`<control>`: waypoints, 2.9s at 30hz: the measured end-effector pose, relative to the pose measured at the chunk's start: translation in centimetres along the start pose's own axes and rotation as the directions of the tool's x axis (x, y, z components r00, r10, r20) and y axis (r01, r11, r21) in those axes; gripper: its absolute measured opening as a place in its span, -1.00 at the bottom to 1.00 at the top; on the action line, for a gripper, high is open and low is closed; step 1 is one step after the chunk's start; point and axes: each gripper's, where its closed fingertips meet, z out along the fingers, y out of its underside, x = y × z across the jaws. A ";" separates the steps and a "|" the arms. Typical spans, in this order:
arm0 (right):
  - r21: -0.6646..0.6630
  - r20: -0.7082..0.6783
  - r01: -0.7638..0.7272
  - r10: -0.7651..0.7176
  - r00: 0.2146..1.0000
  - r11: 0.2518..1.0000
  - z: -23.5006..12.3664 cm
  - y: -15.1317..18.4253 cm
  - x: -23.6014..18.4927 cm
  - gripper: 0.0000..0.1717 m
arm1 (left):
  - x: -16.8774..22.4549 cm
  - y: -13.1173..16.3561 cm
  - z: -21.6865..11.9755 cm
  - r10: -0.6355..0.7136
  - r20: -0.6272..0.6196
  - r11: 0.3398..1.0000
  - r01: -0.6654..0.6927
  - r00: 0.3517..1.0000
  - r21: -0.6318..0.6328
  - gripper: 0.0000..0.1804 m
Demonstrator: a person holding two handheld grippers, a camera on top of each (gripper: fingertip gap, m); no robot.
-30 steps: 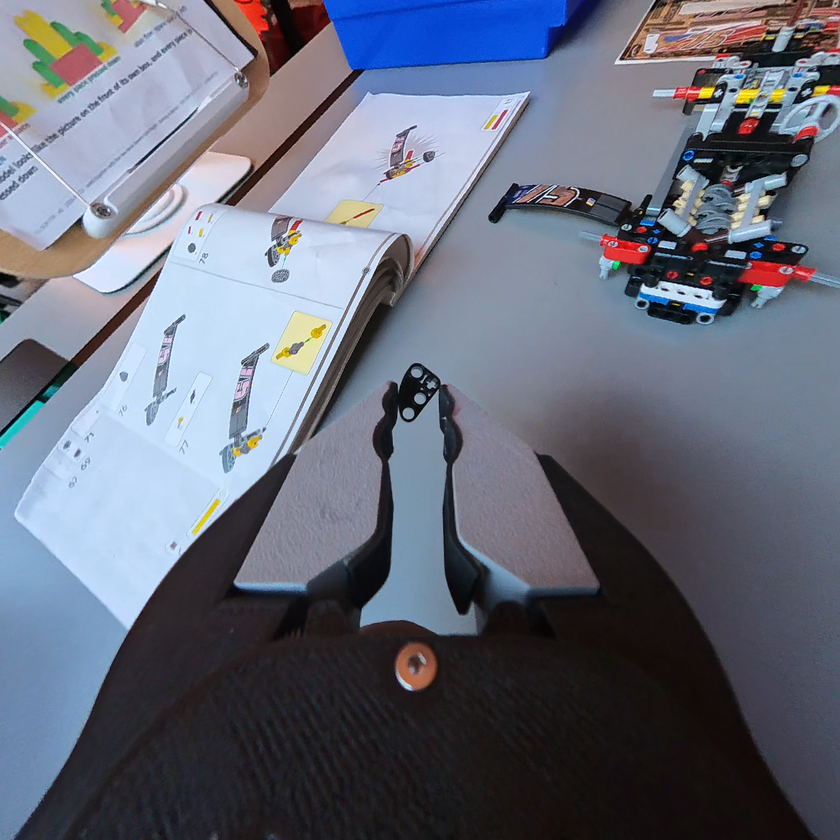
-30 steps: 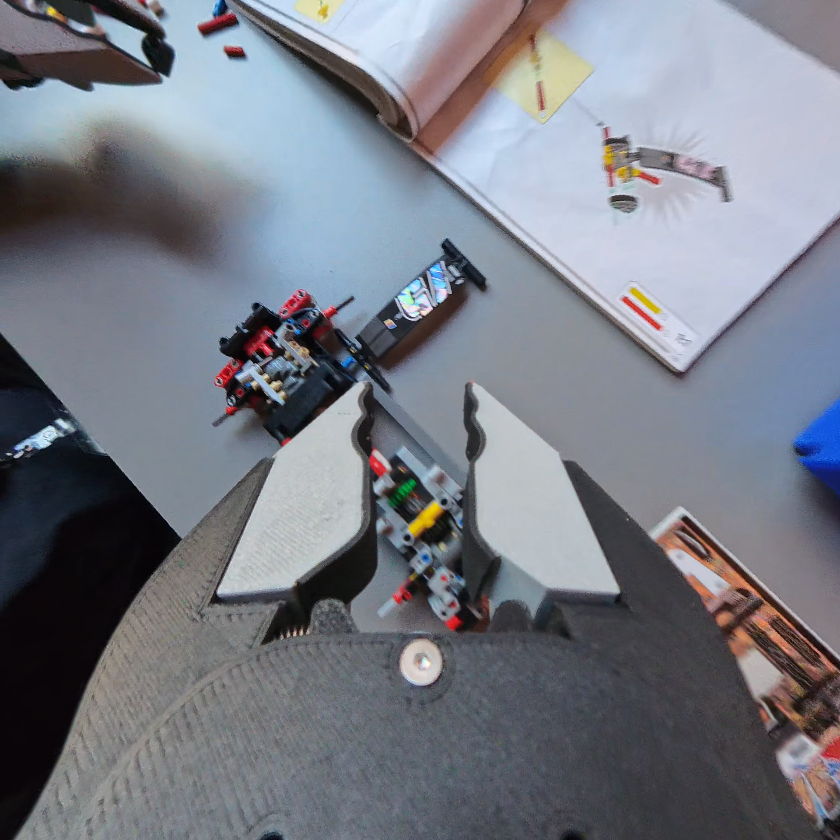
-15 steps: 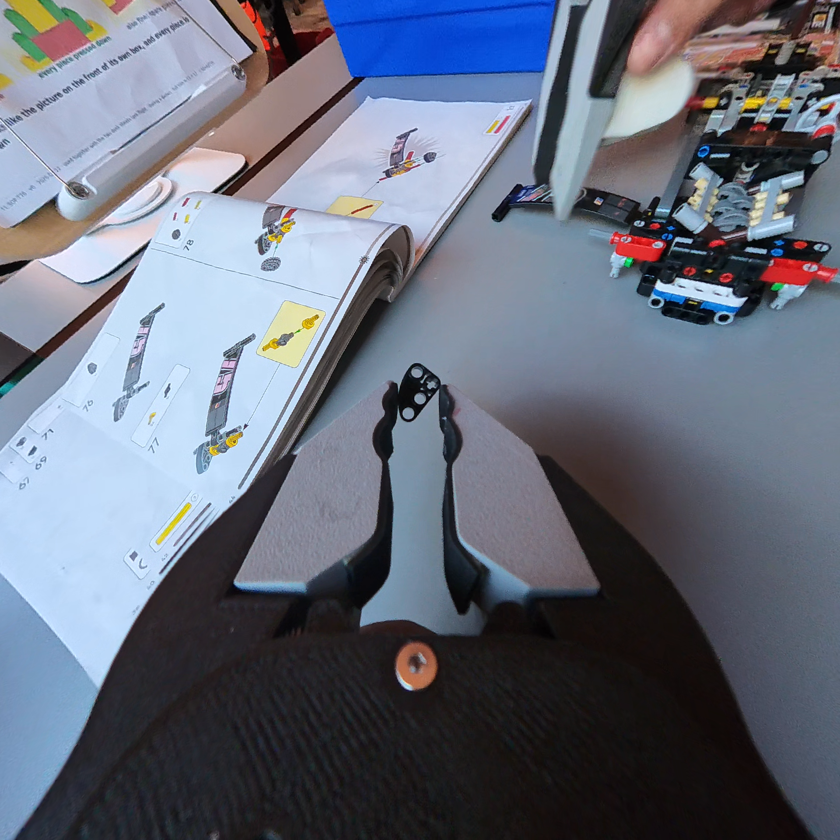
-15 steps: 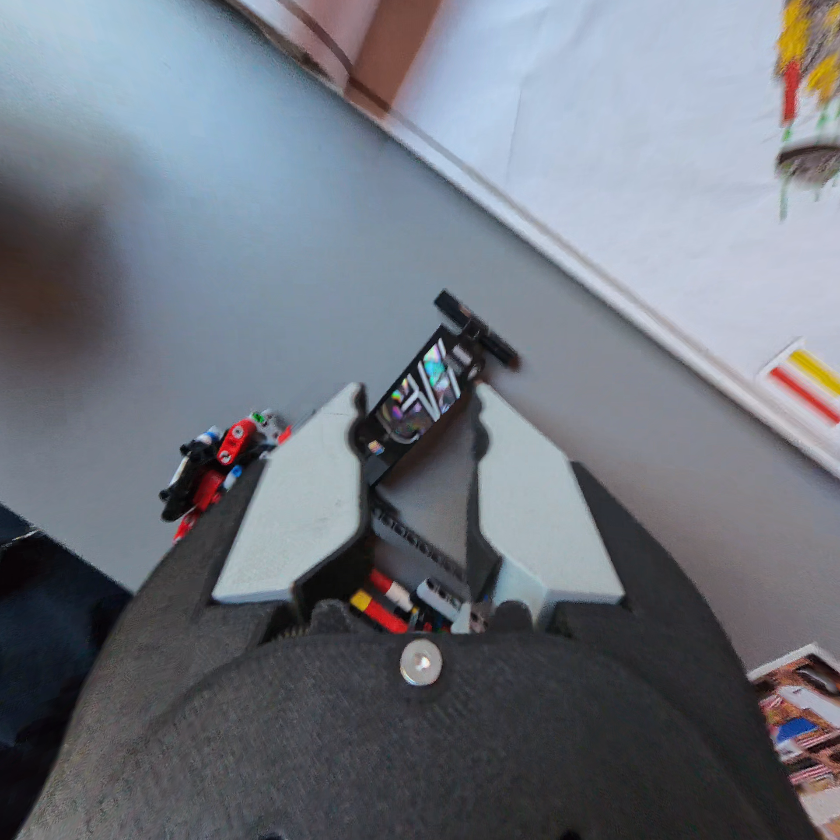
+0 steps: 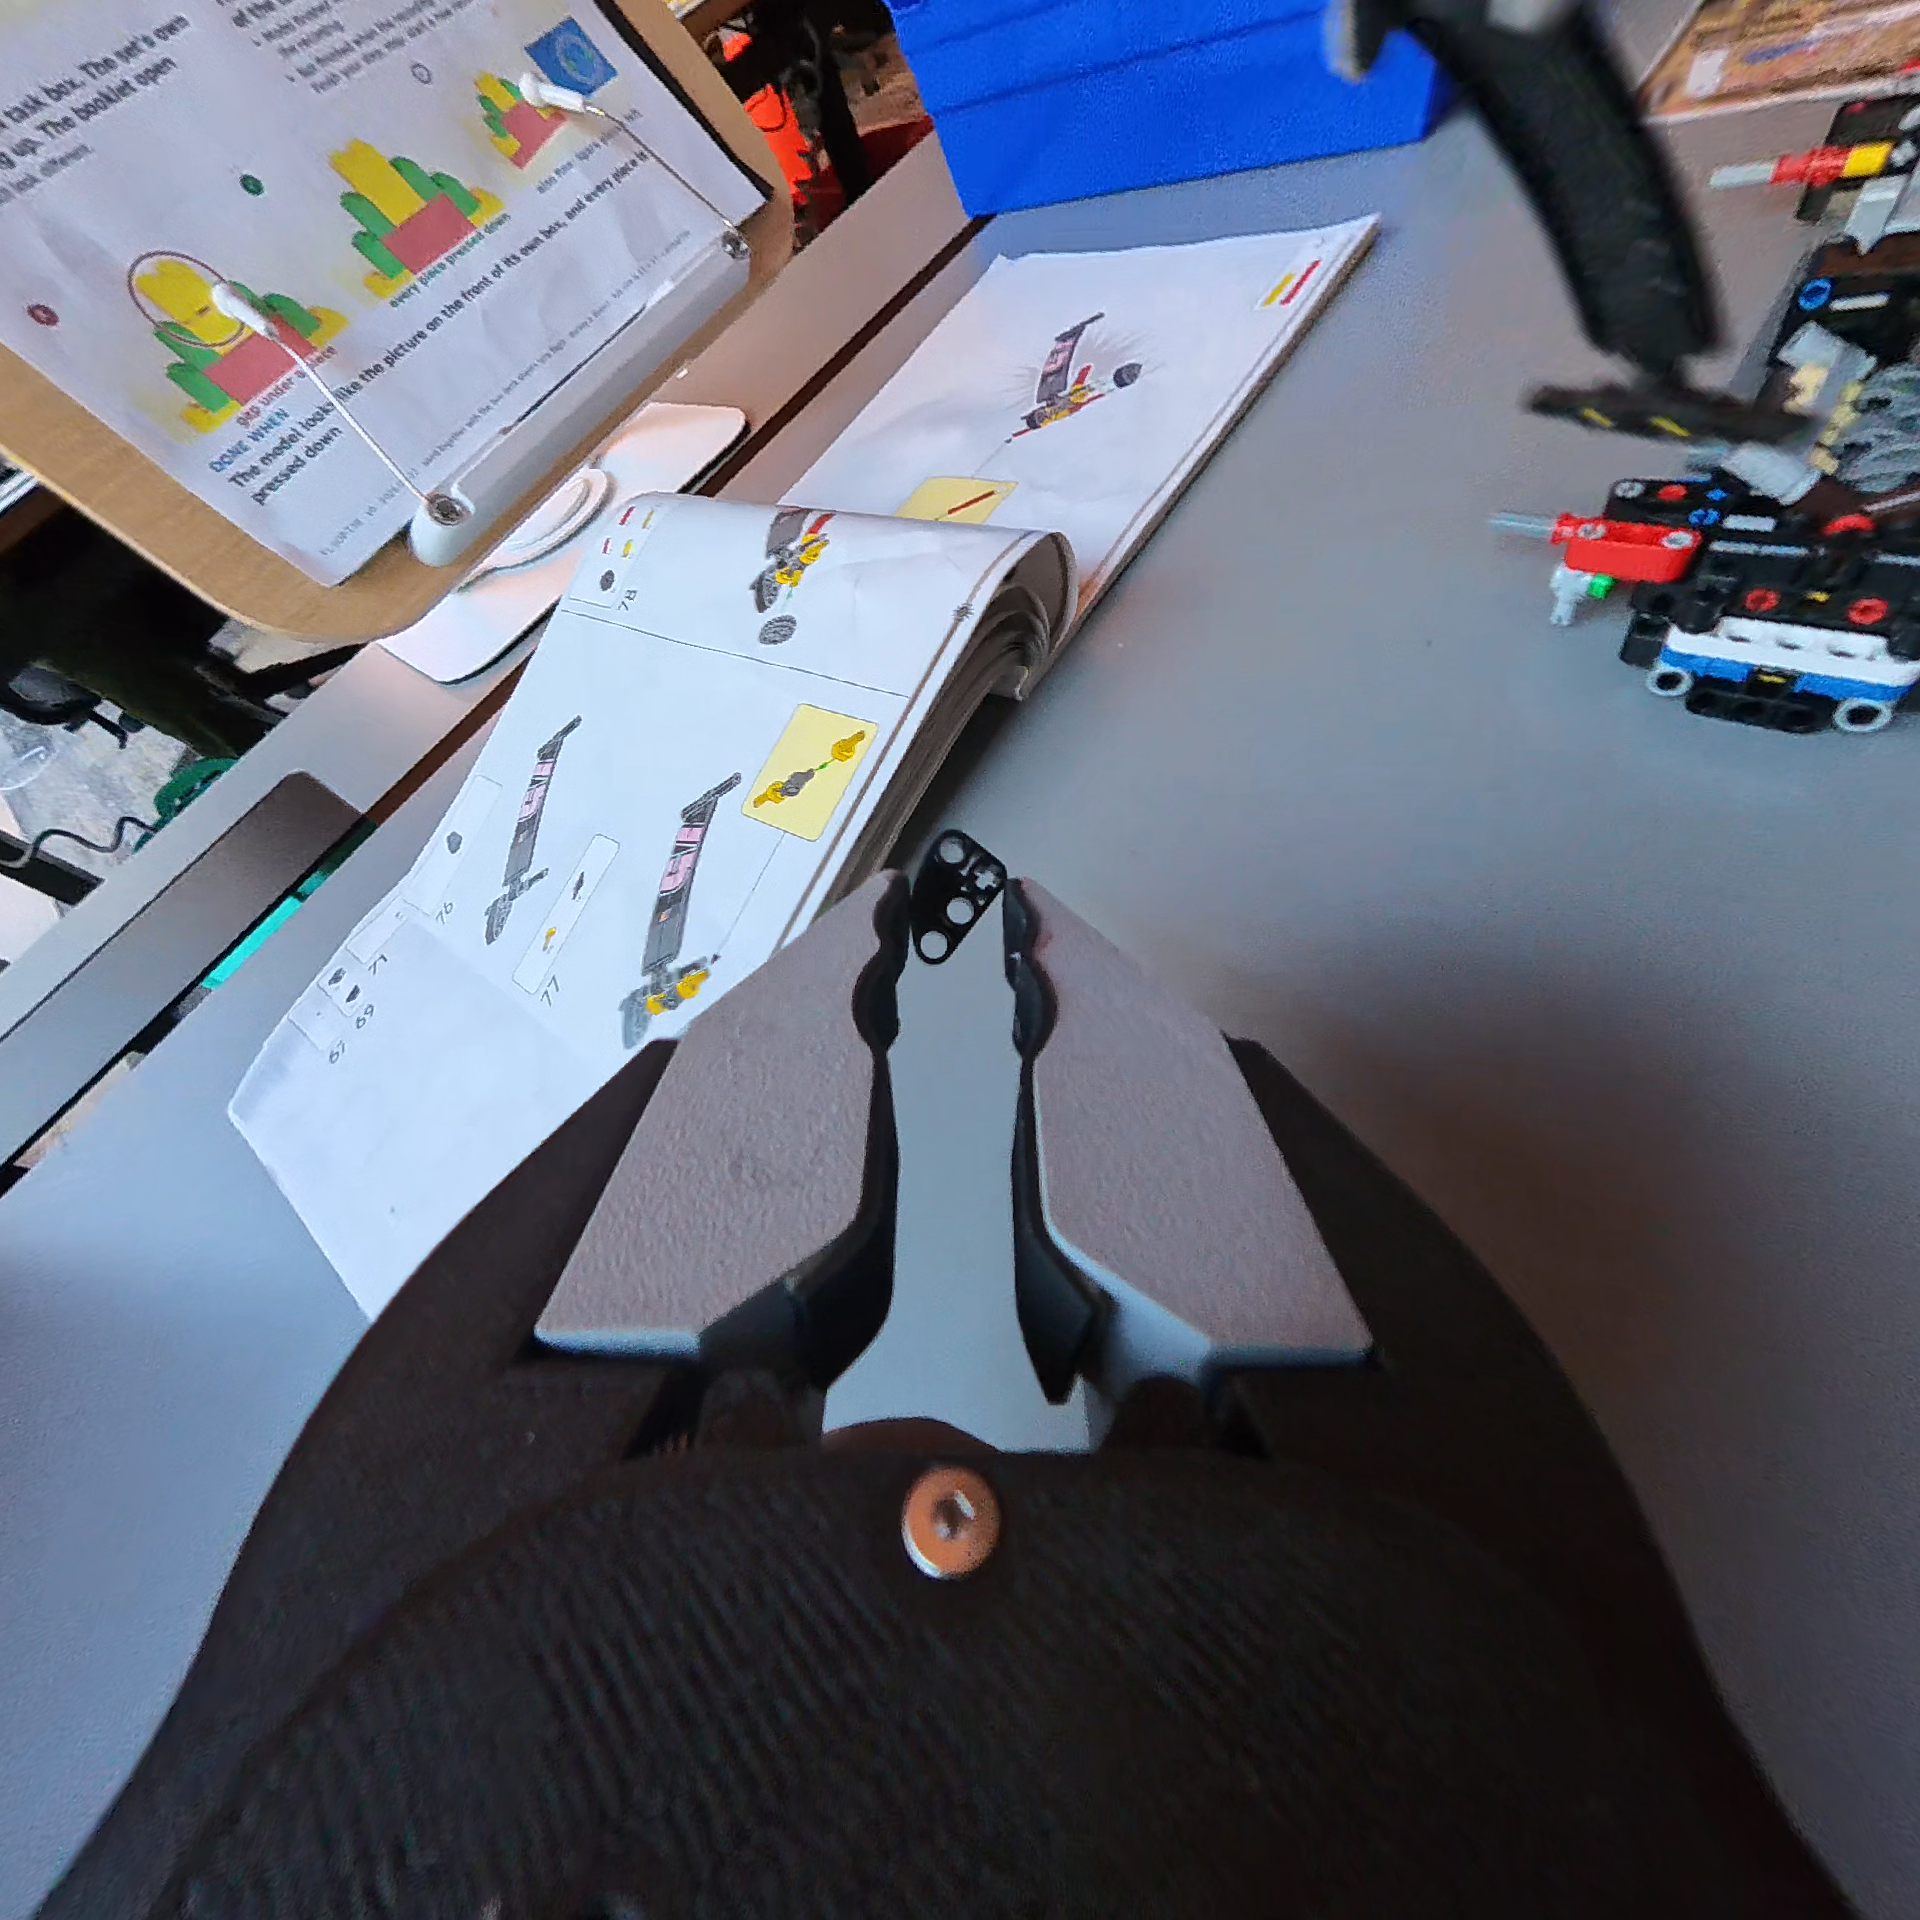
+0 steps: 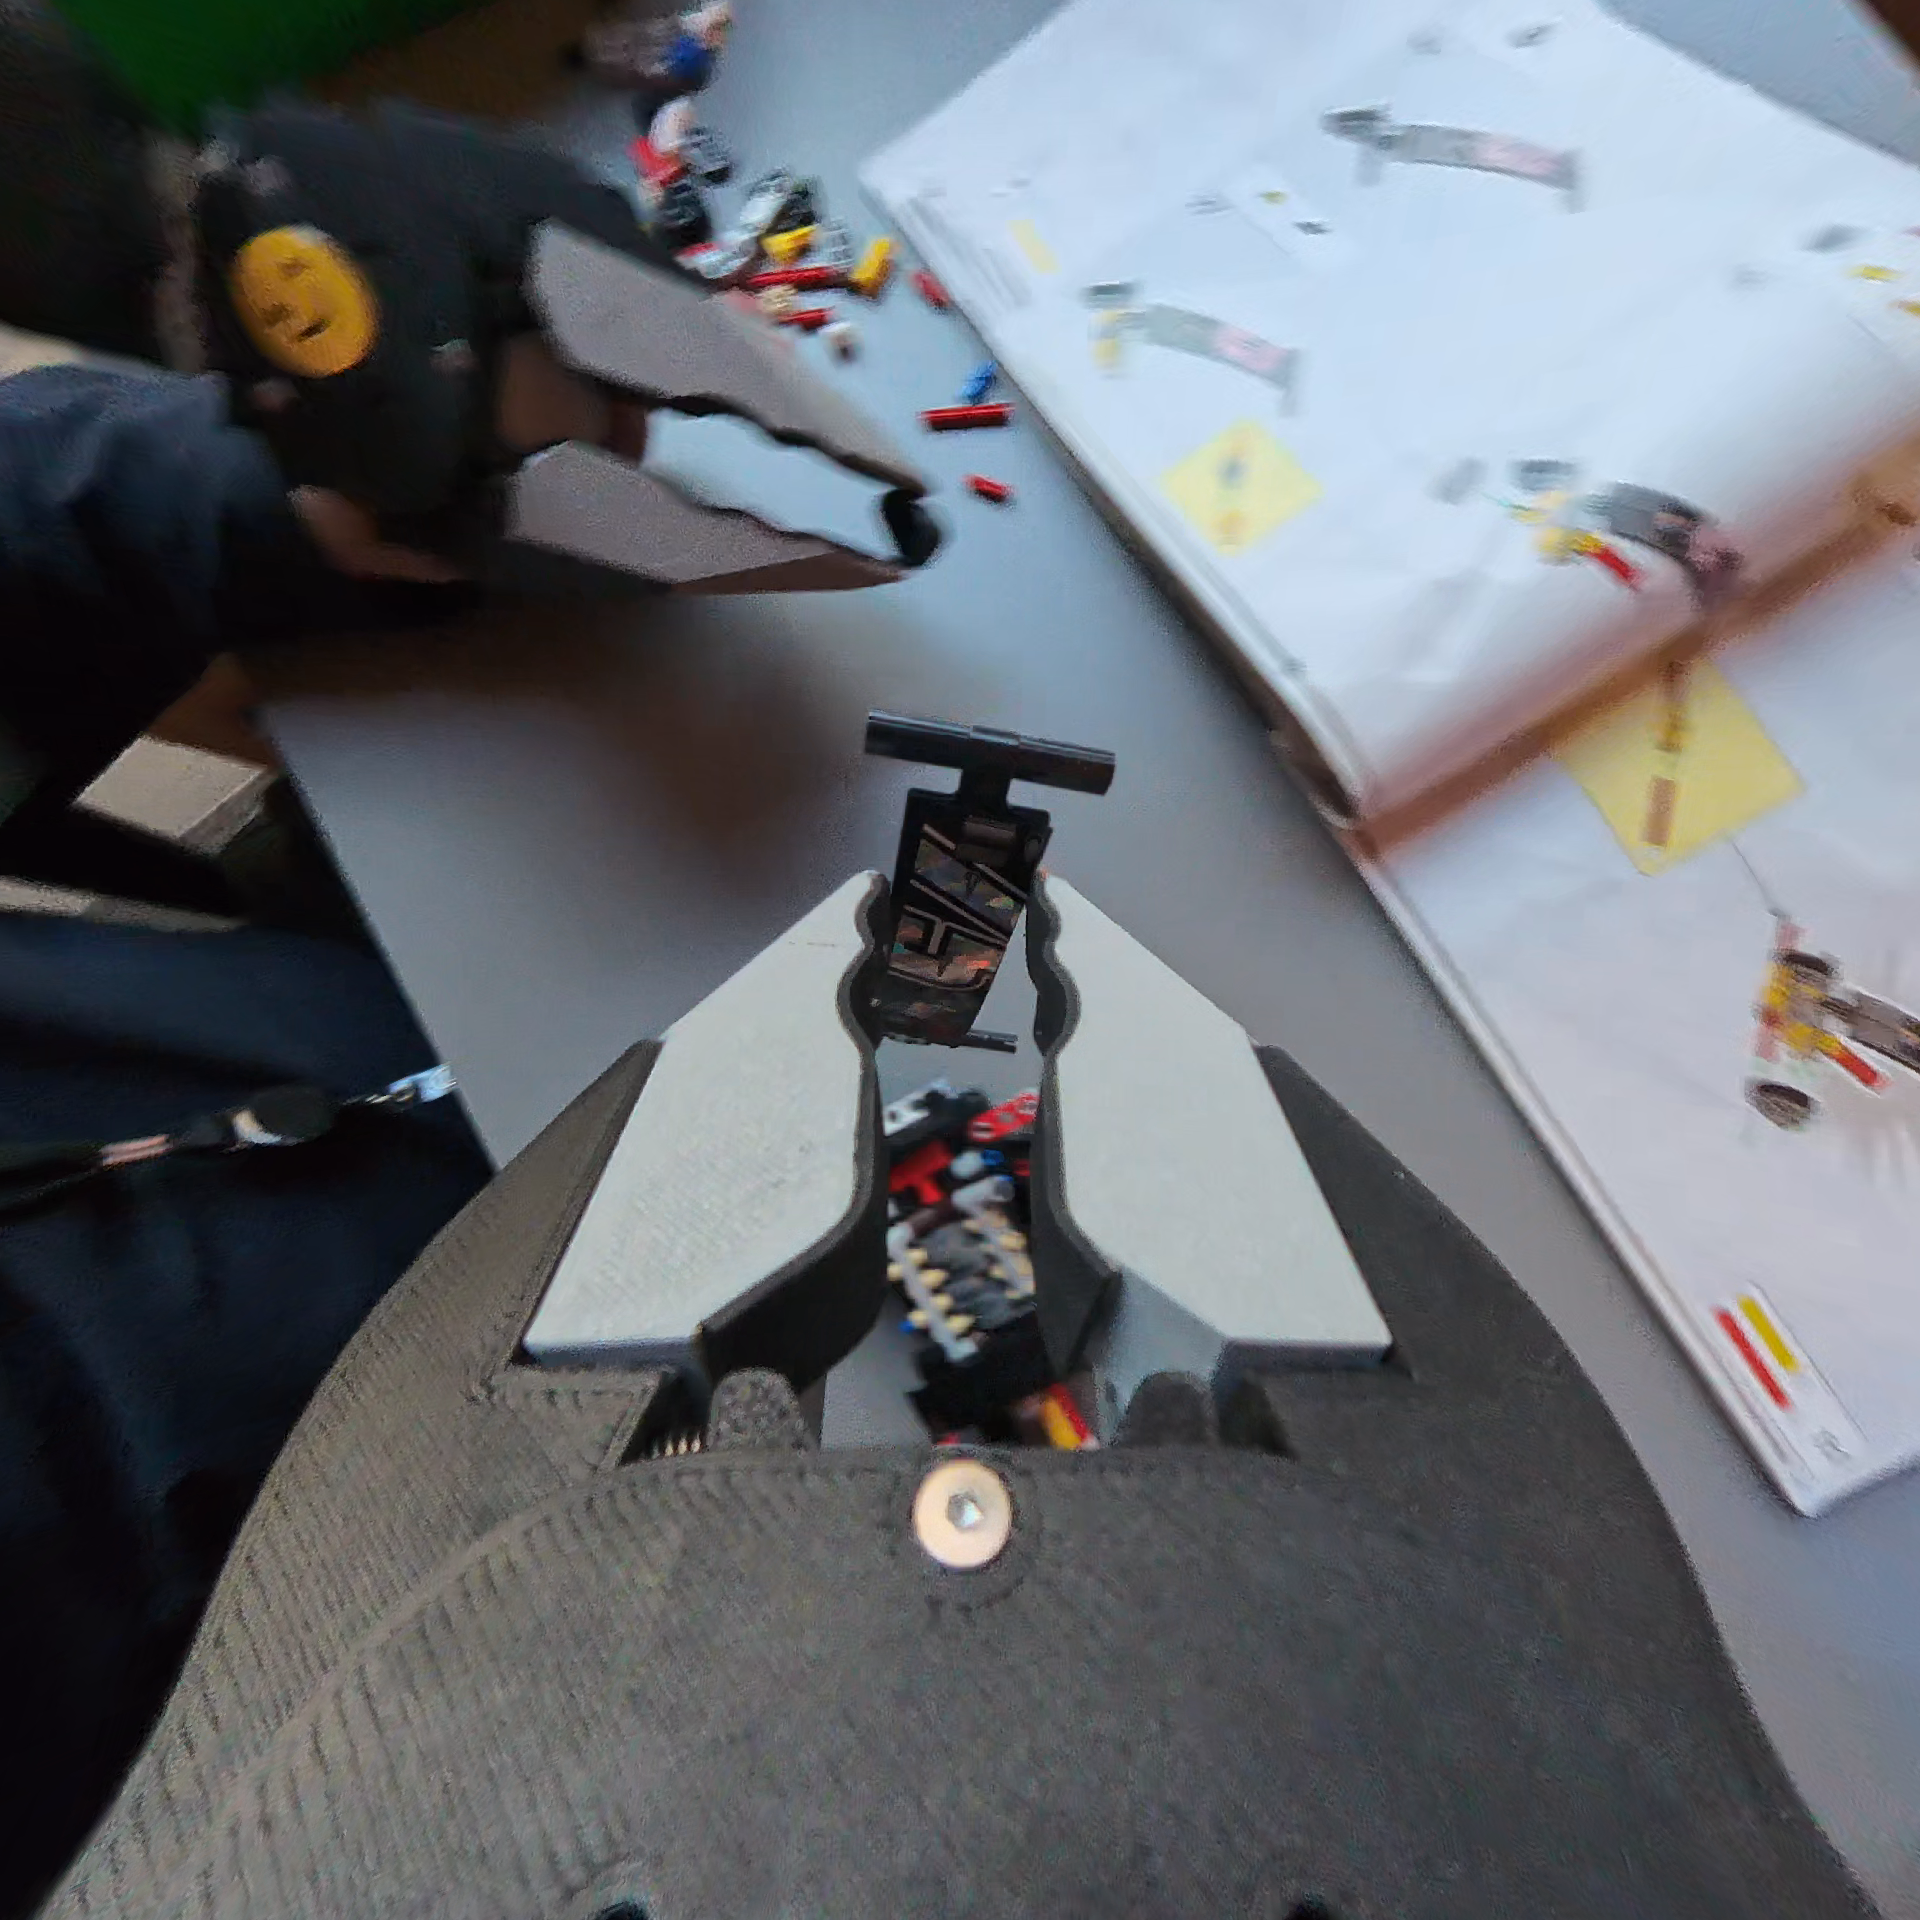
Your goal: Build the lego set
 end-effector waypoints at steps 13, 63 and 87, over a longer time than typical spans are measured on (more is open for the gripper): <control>-0.204 0.004 0.119 -0.121 0.993 0.972 12.4 5.3 -7.9 -0.60 | -3.0 0.7 -1.0 -0.084 0.101 0.996 0.081 0.991 0.033 -0.84; 0.115 -0.237 0.094 -0.065 0.969 0.989 2.2 17.3 -5.4 -0.82 | 0.2 0.5 -0.8 -0.014 -0.016 1.000 0.014 1.000 0.002 -0.84; 0.540 -0.490 0.139 0.176 0.854 0.830 -6.0 19.5 2.0 -0.83 | 0.0 0.7 -0.6 0.026 0.033 1.000 -0.026 0.999 0.017 -0.84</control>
